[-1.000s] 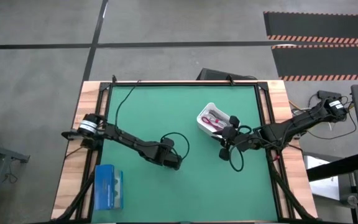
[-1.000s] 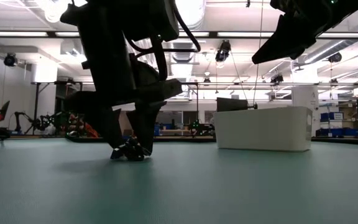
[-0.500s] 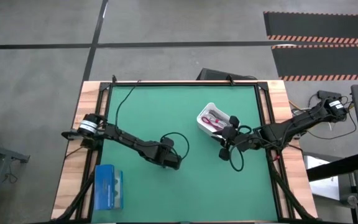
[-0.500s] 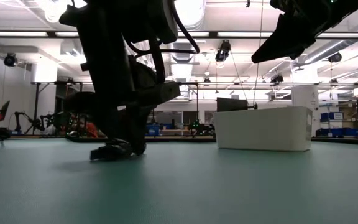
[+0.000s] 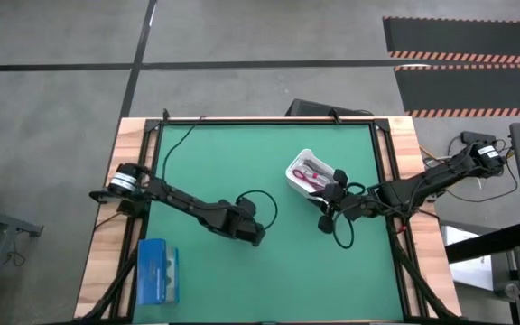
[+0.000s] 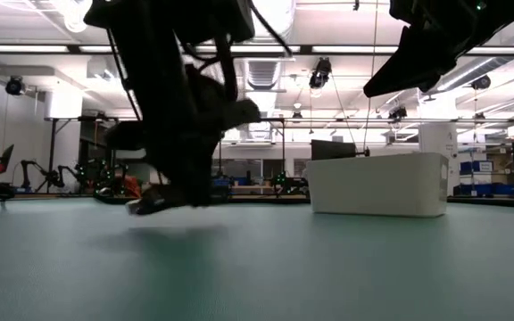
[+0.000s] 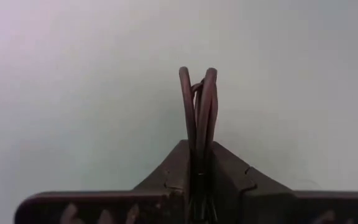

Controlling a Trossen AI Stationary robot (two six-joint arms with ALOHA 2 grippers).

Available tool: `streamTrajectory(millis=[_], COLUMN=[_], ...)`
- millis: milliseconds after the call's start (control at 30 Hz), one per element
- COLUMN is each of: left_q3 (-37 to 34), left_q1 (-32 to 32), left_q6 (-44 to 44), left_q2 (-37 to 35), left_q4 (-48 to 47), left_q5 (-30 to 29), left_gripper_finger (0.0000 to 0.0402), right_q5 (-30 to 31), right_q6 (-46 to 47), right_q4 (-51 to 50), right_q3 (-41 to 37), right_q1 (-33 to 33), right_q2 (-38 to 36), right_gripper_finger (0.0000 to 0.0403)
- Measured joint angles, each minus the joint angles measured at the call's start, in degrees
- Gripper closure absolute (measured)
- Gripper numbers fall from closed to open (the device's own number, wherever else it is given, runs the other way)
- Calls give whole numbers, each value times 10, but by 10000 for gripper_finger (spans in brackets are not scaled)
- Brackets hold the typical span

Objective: Pick and place USB-C Cables
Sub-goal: Put the black charger cable into the white bin

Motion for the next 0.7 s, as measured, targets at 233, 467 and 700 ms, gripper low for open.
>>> streamTrajectory(millis=[233, 467, 700], left_q3=[0, 0, 0], left_q1=[0, -1, -5], left_q6=[98, 281, 452], left_q2=[-38, -63, -66], left_q4=[66, 192, 350], left_q5=[-45, -51, 25], left_gripper_finger=[377, 377, 377], right_q5=[-56, -90, -97], right_q6=[-19, -80, -159], right_q4=[35, 104, 196], right_q3=[-1, -1, -6], right_q1=[0, 7, 30], right_q2=[0, 0, 5], right_gripper_finger=[339, 339, 339])
